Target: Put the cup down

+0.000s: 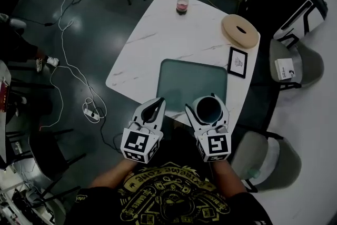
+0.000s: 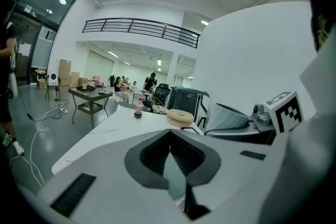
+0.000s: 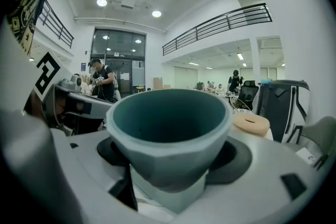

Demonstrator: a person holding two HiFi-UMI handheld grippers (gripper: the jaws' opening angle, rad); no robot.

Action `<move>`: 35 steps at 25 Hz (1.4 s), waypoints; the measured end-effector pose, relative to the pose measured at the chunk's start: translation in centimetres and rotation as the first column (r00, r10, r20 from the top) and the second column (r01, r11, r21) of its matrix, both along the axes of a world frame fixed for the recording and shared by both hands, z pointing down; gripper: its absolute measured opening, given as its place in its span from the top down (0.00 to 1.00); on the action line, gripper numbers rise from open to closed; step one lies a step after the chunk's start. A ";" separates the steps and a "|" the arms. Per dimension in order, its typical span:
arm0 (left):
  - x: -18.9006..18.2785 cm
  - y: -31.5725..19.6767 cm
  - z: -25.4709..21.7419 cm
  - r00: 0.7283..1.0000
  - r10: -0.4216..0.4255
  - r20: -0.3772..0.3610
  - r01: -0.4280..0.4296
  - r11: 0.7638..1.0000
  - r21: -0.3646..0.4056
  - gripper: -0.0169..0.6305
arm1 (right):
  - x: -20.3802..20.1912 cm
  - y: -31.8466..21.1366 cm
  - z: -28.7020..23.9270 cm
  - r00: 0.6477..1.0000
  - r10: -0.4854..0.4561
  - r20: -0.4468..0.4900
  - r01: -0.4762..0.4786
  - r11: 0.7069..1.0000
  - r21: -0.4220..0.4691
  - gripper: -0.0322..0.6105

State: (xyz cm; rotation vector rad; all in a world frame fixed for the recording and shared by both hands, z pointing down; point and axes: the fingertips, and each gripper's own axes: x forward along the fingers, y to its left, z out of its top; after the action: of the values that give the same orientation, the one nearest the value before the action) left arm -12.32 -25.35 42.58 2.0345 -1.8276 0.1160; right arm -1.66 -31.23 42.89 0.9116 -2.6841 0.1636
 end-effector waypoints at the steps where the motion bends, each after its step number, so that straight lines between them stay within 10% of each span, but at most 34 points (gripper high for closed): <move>1: 0.0 -0.3 0.2 1.000 -0.015 0.004 0.015 1.000 -0.006 0.96 | -0.1 -0.4 0.3 1.000 -0.014 0.004 0.014 1.000 -0.004 0.36; 35: 1.4 -4.5 10.0 0.984 -0.181 0.000 0.179 0.972 -0.156 0.96 | -2.1 -7.6 12.5 0.979 -0.202 0.011 0.202 0.978 -0.047 0.36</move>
State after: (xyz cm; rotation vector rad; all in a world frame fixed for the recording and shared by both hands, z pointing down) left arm -10.96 -29.86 52.57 1.7523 -1.9205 0.1859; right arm -3.76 -38.85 55.39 0.6200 -2.7442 0.1846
